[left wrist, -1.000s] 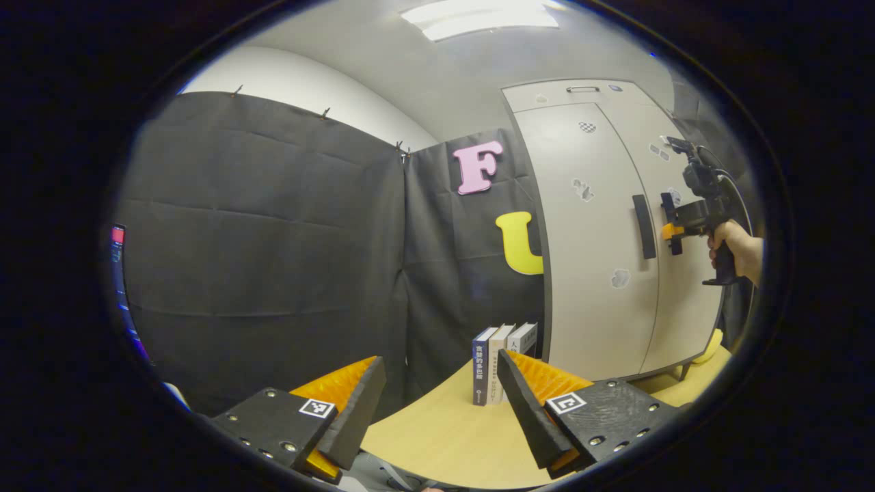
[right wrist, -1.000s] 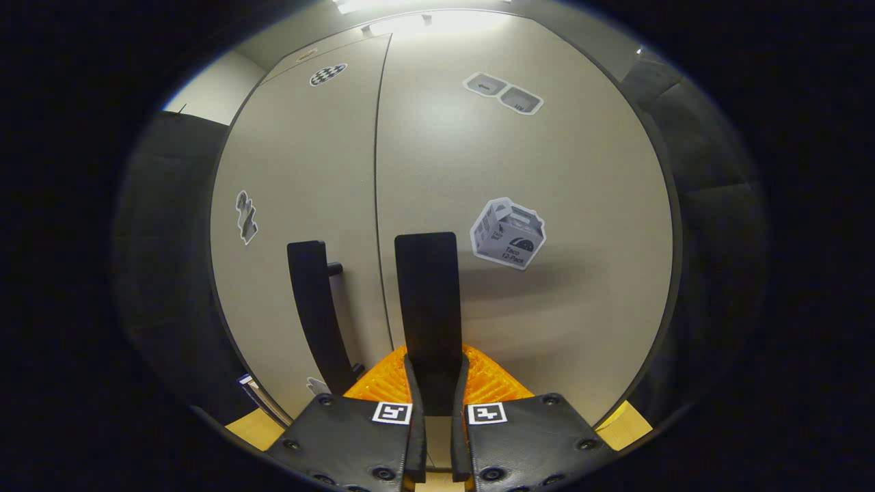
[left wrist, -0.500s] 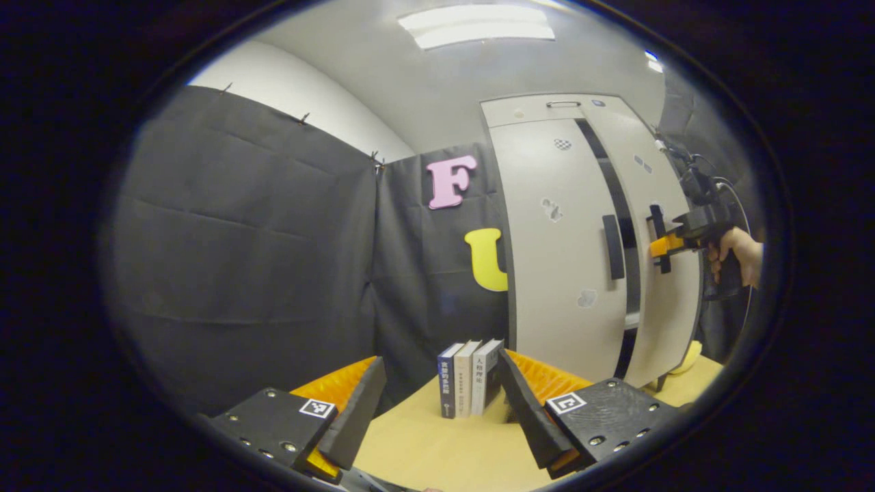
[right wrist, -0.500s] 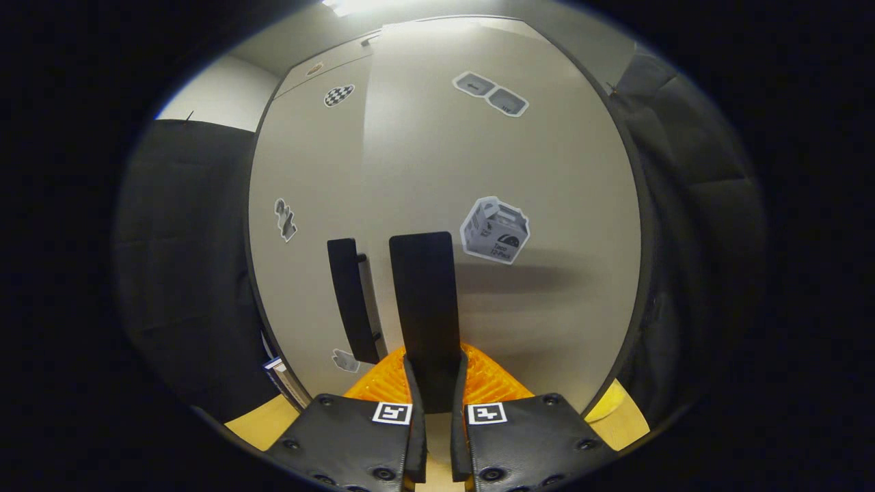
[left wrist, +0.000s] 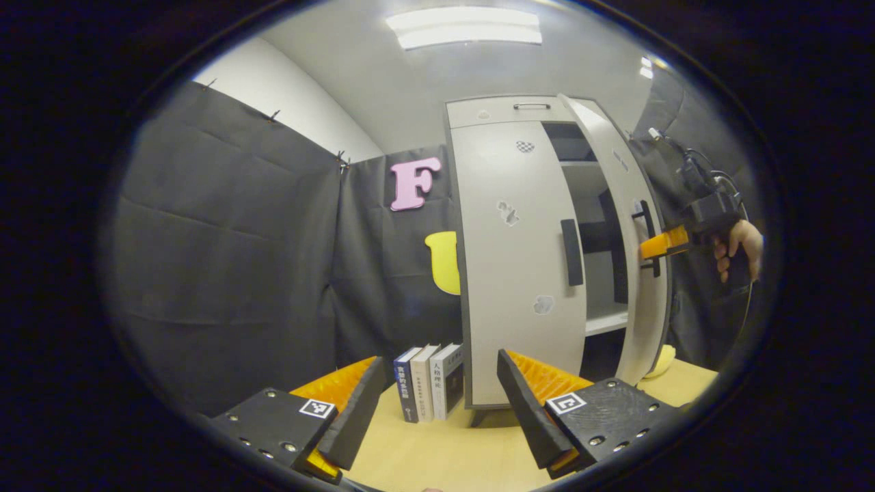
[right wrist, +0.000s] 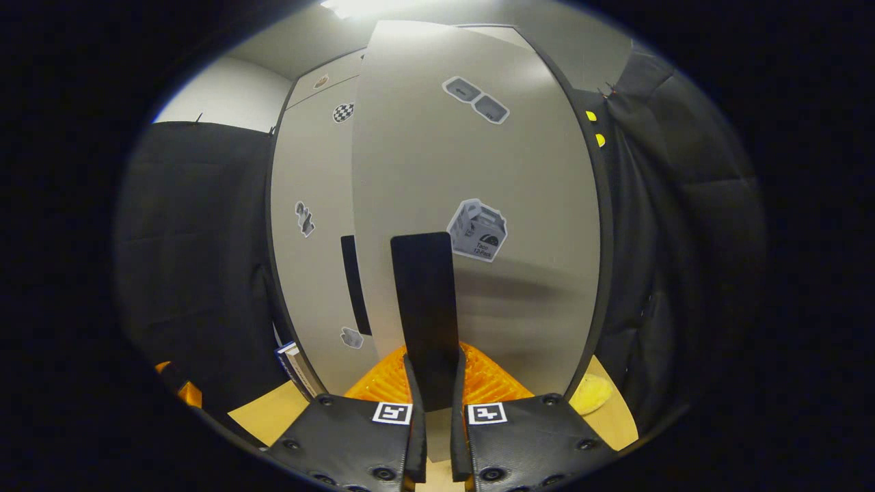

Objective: Open the right door of the double-door shoe cabinet with the right hand, and open the left door with the left hand.

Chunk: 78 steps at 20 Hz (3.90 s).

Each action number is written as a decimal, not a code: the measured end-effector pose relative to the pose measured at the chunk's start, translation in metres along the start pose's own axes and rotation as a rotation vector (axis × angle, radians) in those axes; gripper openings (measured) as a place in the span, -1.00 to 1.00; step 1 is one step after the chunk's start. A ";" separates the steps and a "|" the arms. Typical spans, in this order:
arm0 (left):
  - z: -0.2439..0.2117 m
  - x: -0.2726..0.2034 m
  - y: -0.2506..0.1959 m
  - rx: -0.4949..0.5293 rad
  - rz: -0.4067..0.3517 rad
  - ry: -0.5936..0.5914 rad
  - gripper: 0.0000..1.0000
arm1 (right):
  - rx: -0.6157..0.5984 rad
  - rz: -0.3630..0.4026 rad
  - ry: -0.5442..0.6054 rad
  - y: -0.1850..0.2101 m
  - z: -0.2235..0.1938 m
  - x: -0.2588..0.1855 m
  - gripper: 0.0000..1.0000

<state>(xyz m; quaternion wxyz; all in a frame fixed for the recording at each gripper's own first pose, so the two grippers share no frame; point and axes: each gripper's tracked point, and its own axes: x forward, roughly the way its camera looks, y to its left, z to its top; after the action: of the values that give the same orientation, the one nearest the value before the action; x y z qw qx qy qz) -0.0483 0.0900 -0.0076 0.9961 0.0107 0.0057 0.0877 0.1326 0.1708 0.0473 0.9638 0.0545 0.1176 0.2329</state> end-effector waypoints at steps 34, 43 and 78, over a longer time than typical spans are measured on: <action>0.006 0.083 -0.184 -0.040 -0.294 0.026 1.00 | -0.050 -0.224 -0.036 -0.084 0.000 -0.045 -0.89; 0.057 0.139 -0.214 -0.018 -0.290 -0.040 0.92 | -0.044 -0.259 -0.036 -0.112 -0.033 -0.096 -0.58; 0.094 0.260 -0.267 -0.091 -0.372 0.044 -0.70 | 0.048 -0.459 0.027 -0.191 -0.087 -0.160 0.86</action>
<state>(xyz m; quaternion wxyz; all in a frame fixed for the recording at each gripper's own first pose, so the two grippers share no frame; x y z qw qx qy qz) 0.2556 -0.1296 0.0777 0.9942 -0.0373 0.0253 -0.0973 0.0554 -0.0678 -0.0350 0.9883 0.0459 0.1454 0.0057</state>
